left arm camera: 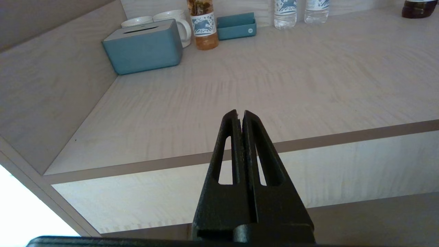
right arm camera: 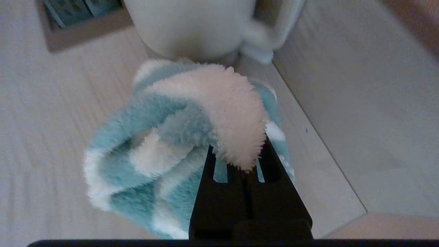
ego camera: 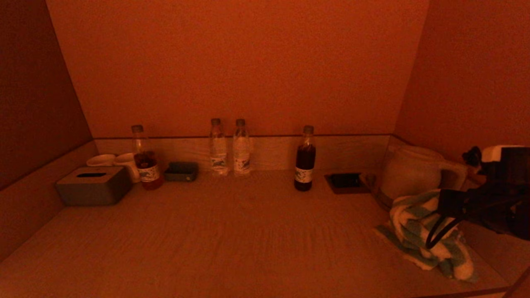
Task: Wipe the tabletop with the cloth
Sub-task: Place the tablecloth
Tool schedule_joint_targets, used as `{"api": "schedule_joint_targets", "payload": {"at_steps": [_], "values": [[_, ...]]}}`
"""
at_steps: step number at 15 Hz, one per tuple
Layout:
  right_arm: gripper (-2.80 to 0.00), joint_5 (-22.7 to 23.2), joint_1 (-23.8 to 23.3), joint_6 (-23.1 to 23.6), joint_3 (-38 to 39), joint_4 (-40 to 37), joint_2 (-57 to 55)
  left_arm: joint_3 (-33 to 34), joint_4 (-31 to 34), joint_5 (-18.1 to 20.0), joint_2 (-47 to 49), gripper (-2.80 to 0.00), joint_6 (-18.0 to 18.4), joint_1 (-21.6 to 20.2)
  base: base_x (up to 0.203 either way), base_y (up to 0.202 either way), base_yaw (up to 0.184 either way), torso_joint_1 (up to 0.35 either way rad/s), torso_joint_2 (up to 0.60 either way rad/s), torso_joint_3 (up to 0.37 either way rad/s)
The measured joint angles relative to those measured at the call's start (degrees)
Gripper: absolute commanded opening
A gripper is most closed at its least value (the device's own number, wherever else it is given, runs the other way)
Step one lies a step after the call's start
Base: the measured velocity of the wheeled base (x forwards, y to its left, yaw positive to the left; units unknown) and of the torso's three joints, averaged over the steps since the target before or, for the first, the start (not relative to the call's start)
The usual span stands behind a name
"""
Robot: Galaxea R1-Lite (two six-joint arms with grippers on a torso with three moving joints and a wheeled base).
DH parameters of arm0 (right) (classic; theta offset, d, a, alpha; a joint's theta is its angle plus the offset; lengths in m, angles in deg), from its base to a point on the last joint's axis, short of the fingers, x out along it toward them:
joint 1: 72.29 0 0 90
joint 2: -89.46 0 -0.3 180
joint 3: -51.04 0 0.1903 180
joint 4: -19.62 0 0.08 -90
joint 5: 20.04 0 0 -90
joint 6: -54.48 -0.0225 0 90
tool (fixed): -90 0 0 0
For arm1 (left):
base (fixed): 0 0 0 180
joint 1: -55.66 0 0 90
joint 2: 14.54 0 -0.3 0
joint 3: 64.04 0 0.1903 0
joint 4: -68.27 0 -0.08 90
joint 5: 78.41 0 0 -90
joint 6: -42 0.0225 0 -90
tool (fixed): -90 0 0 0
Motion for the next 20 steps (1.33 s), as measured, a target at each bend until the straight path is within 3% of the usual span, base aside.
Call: {"api": "schedule_joint_targets", "payload": {"at_steps": [19, 20], "values": [[-2.8, -0.1, 0.0, -0.1, 3.1, -0.3, -4.4, 0.0, 0.0, 0.0, 0.0, -2.8, 0.0, 0.0, 0.0, 0.0, 0.0, 0.0, 0.0, 0.0], [-0.98, -0.1, 0.0, -0.2, 3.2, -0.3, -4.7, 0.0, 0.0, 0.0, 0.0, -2.8, 0.0, 0.0, 0.0, 0.0, 0.0, 0.0, 0.0, 0.0]]}}
